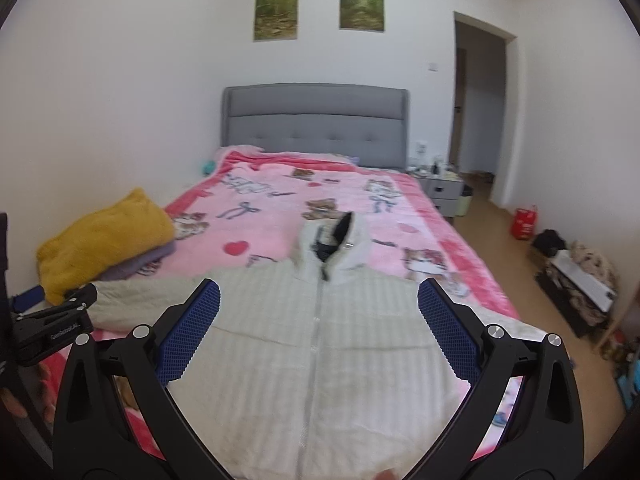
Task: Fold large clothes
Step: 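Grasp the plaid-lined sleeve cuff near the yellow blanket with the left tool and lift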
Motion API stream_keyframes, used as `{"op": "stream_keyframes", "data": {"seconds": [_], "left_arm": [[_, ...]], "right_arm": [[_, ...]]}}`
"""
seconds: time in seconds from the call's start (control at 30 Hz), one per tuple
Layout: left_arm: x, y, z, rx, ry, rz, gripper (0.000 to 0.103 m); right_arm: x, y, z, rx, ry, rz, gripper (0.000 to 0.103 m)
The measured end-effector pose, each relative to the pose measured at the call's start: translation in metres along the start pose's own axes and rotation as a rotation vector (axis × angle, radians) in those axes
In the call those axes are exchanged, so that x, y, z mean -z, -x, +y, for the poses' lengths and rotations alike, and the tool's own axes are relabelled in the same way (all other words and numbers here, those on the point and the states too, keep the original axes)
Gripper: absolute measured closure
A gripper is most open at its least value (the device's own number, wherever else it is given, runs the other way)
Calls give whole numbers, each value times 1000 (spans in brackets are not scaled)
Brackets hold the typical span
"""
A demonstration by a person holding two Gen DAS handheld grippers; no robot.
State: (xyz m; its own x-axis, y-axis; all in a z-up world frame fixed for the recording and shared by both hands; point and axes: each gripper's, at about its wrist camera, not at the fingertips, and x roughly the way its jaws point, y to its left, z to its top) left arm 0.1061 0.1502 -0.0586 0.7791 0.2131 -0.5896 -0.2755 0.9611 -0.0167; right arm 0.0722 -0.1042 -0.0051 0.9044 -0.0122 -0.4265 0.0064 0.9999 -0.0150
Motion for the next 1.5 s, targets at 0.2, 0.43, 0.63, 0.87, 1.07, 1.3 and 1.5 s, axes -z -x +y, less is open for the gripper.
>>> {"op": "stream_keyframes", "data": {"seconds": [0.2,0.43,0.63,0.87,1.07,1.3,1.5], "left_arm": [[-34,-52,59,-49,79,78,5],[-43,-120,151,-117,150,110,5],[-22,-169,222,-165,207,-23,5],[25,-267,263,68,442,151,5],[62,-309,281,104,703,240,5],[78,-340,297,176,926,223,6],[78,-354,292,168,989,179,21]], "right_arm": [[-37,-65,51,-128,-67,136,8],[-56,-120,131,-2,-17,117,8],[-38,-187,193,-121,37,190,8],[-20,-215,252,-185,157,144,8],[-7,-236,275,-168,269,186,8],[0,-251,270,-158,232,238,8],[1,-257,265,-156,237,249,8]]}}
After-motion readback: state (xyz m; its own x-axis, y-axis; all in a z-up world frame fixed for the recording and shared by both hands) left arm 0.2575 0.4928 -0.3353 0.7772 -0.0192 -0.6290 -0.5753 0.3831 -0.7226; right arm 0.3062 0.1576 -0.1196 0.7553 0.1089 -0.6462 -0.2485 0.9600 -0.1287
